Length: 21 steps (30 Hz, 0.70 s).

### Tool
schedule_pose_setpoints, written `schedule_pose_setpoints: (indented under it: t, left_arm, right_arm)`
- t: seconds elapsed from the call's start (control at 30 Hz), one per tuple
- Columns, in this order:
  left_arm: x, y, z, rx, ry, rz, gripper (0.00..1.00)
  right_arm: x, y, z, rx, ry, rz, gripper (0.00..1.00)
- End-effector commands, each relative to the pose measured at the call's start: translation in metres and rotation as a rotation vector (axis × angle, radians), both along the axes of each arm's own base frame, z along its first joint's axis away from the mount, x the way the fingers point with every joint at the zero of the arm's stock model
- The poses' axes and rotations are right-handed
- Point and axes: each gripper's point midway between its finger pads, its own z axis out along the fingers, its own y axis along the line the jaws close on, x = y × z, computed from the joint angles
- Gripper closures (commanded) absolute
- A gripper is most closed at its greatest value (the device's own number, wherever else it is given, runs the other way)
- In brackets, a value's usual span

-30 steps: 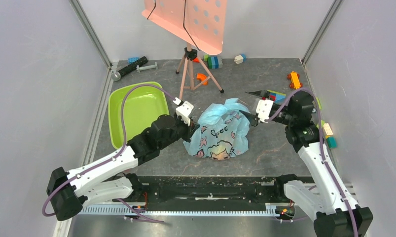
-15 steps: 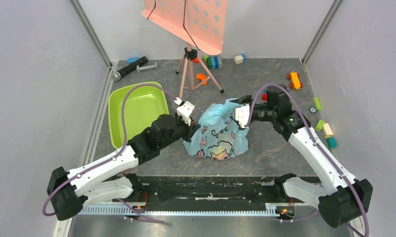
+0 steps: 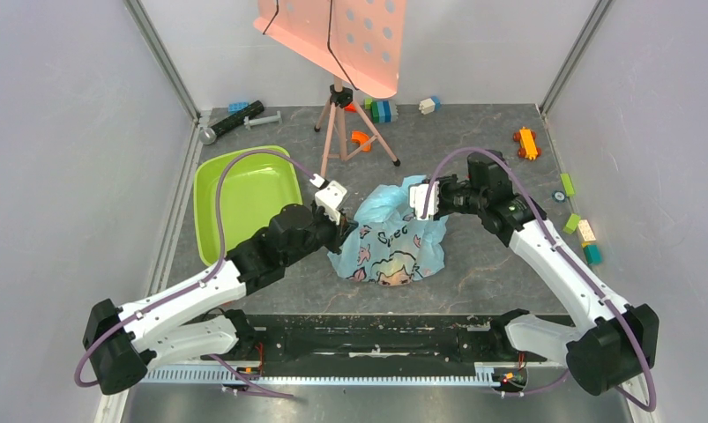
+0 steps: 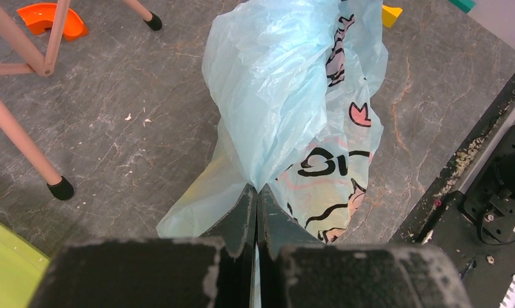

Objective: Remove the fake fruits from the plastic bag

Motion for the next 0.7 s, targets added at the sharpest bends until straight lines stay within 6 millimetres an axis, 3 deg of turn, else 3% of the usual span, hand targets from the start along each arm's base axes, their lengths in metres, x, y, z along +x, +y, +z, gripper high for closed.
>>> schedule_pose_setpoints:
  t: [0.0, 0.17, 0.33, 0.53, 0.67]
  left_arm:
    - [0.004, 0.001, 0.031, -0.048, -0.087, -0.002, 0.98]
    - [0.008, 0.007, 0.034, -0.054, -0.097, 0.036, 0.98]
    - [0.014, 0.022, 0.036, -0.077, -0.097, 0.127, 0.97]
    - [0.016, 0.042, 0.03, -0.114, -0.077, 0.216, 0.95]
    - [0.014, 0.05, 0.025, -0.133, -0.063, 0.24, 0.92]
  right_arm:
    - [0.008, -0.002, 0.014, 0.002, -0.03, -0.039, 0.72]
    - [0.009, -0.004, 0.022, 0.062, -0.015, -0.097, 1.0]
    - [0.019, -0.019, 0.035, 0.28, 0.031, -0.345, 1.0]
    - [0.034, -0.057, 0.054, 0.652, 0.095, -0.723, 1.0]
    - [0.031, -0.054, 0.054, 0.815, 0.238, -0.792, 1.0]
